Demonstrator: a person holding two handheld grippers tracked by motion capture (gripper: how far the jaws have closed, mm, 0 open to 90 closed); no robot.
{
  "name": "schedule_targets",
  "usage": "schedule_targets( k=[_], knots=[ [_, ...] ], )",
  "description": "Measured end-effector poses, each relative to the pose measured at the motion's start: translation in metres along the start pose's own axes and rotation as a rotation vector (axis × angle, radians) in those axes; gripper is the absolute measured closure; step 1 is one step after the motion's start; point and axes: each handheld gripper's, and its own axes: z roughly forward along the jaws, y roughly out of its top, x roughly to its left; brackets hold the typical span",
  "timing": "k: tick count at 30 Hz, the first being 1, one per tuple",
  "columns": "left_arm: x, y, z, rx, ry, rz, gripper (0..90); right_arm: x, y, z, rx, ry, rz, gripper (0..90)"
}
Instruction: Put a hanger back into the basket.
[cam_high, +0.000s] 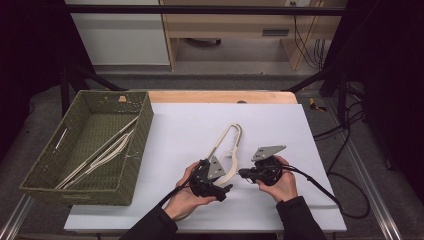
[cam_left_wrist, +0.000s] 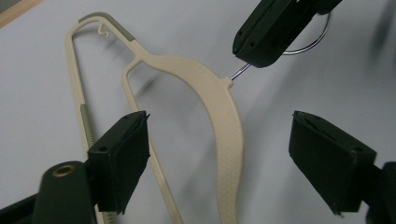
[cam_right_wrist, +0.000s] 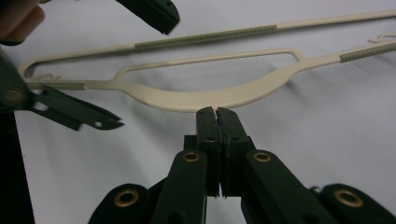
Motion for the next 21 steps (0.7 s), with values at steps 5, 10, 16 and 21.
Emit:
schedule_targets(
  k=[5, 10, 16, 21],
  knots=[
    [-0.001, 0.001, 0.011, 0.041, -0.009, 0.033, 33.5, -0.001, 0.000, -0.001, 0.006, 0.000, -0.007, 89.3],
    [0.000, 0.001, 0.015, 0.063, -0.011, 0.033, 46.4, 0.001, 0.002, -0.002, 0.000, 0.002, -0.001, 89.3],
    [-0.001, 0.001, 0.015, 0.083, -0.012, 0.026, 62.5, 0.001, 0.003, -0.003, -0.004, -0.001, -0.012, 89.3],
    [-0.003, 0.001, 0.016, 0.091, -0.025, 0.000, 70.7, 0.001, 0.003, -0.003, -0.006, -0.003, -0.015, 89.3]
  ],
)
